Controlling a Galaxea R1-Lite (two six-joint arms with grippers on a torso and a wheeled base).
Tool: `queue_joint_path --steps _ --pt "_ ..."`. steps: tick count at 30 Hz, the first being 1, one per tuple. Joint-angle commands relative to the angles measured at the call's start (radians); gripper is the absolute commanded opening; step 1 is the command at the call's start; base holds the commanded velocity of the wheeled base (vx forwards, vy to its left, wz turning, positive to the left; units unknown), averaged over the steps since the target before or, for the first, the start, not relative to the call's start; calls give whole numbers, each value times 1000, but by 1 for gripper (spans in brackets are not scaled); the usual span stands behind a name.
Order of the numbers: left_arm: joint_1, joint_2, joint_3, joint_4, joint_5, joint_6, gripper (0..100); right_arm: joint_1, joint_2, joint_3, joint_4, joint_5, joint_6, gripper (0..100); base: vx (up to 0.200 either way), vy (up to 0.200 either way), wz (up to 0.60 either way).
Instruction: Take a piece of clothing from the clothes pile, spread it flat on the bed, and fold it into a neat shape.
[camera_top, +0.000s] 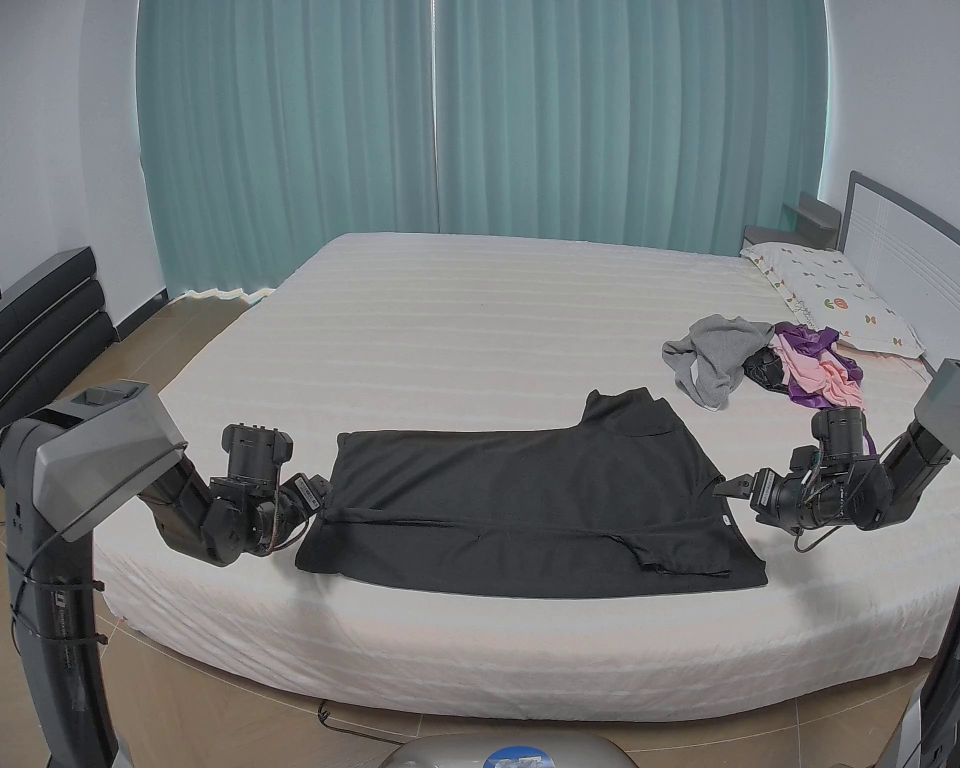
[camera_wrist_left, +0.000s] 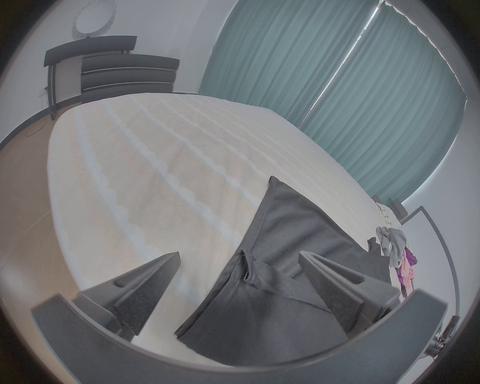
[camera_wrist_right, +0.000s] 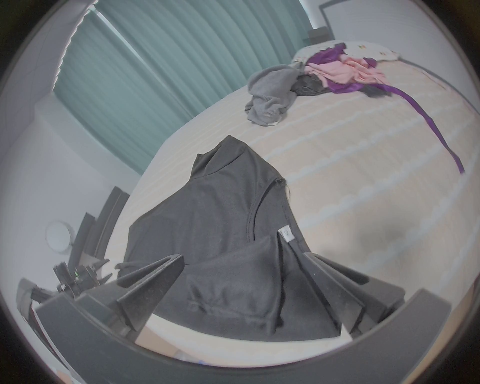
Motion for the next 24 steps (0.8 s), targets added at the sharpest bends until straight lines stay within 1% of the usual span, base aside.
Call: queue_joint_path --steps 1,3,7,13,21,24 --pt "18 -144 112 -11 -2 -61 100 -5 -150 114 -5 0 106 100 0 0 0" --pt "18 -169 153 -11 -36 -112 100 -5 -190 152 -5 -2 169 100 0 0 0" --pt "21 -205 230 -14 -166 -138 100 -6 -190 180 -7 6 274 100 200 0 0" --pt "30 -205 247 -11 -192 -150 100 -3 -161 191 -10 9 277 100 200 0 0" --pt "41 -210 265 -13 -194 -149 100 0 -186 226 -12 11 271 100 200 0 0" --pt "39 -210 274 -14 -198 -149 100 1 -183 232 -12 11 268 100 0 0 0"
